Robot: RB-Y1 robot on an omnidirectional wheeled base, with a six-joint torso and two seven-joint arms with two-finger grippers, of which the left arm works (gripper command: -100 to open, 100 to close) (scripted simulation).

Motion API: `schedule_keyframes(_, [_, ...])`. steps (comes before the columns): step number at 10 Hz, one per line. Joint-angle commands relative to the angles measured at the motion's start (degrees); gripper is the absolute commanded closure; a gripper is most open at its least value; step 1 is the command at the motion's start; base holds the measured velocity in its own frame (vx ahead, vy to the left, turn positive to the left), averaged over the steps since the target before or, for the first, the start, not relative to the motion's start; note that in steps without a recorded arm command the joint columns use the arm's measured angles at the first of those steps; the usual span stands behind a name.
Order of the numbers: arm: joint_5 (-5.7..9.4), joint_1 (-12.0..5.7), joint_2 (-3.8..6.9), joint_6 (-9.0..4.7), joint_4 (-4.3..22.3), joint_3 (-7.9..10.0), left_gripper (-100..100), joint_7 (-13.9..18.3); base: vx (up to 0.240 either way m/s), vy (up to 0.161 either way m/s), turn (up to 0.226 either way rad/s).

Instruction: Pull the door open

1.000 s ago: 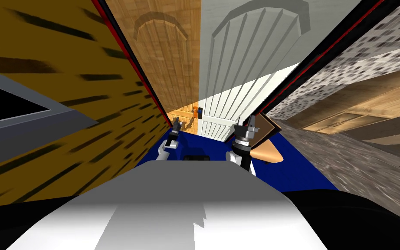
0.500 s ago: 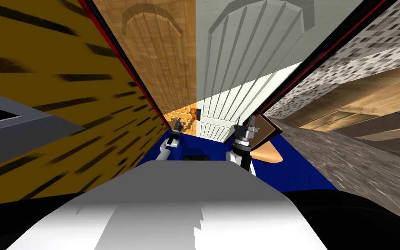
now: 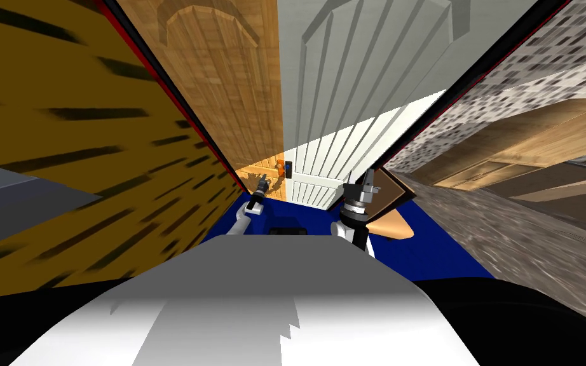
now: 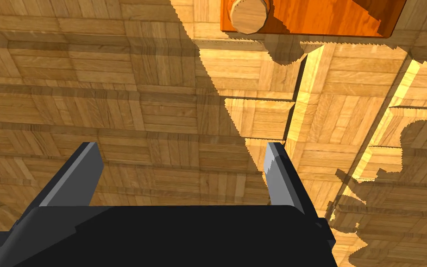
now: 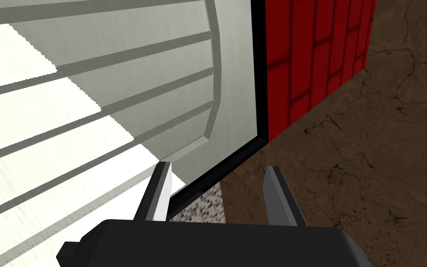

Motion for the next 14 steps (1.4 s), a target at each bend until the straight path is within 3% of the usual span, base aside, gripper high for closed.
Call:
schedule_keyframes(1, [0.08,-1.30,0.18,0.09,2.33,-0.06,-100,0.21,0.091,-0.024,-0.048])
schedule_keyframes(7, [0.28,-5.65,0.52,1.35,9.61,-0.51,-100,0.91,0.112,-0.006,-0.054])
schedule_keyframes(8, [0.27,-5.33,0.47,0.88,9.36,-0.42,-100,0.81,0.049,0.005,-0.012])
schedule_keyframes(9, [1.04,-4.46,2.13,0.80,10.28,1.27,-100,0.87,-0.023,0.010,0.005])
schedule_keyframes(11, [1.88,-3.49,3.87,0.72,11.03,3.04,-100,0.91,-0.064,0.029,-0.010])
schedule_keyframes(13, [2.36,-2.96,4.84,0.66,11.45,4.03,-100,0.94,-0.032,0.027,-0.016])
schedule_keyframes(14, [3.04,-2.27,6.17,0.56,12.02,5.39,-100,0.98,-0.020,0.014,-0.045])
